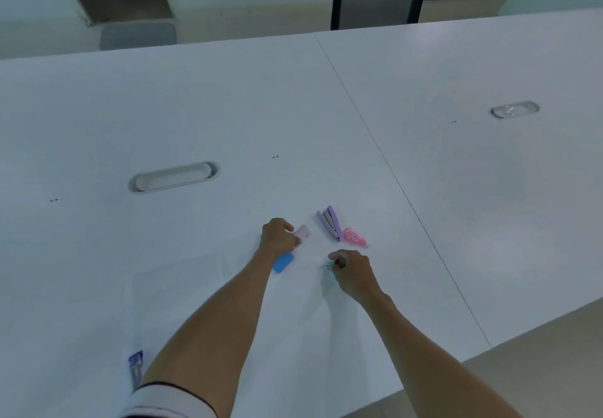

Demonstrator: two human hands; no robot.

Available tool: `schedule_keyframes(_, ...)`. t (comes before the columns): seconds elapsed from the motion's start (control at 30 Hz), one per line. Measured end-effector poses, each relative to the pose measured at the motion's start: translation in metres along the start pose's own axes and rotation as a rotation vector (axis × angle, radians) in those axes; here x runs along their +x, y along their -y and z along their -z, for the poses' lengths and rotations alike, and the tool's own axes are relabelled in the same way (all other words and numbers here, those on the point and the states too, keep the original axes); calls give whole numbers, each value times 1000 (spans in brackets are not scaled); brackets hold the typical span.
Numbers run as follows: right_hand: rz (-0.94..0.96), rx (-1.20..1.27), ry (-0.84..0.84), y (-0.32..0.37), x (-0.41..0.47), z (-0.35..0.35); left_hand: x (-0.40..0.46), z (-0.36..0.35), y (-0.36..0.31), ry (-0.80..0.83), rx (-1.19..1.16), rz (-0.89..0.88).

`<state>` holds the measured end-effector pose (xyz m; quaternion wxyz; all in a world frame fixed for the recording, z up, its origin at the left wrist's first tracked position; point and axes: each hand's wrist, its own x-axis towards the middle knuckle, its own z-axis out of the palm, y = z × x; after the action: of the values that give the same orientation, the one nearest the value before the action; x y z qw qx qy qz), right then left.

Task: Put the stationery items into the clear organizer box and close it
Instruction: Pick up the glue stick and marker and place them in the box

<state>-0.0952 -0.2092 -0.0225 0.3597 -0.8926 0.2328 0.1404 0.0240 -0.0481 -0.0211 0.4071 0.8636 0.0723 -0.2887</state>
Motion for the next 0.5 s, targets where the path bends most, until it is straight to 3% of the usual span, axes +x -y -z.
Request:
schedule_keyframes(0.1,35,24,-10,29,-6,-7,-14,35,15,38,-138,62)
schedule_keyframes(0.33,136,100,0,97,-41,-48,-60,114,79,-48,-437,136)
schedule_keyframes(0.5,137,130,62,129,-77,-88,-107,158,150,18,-510,185)
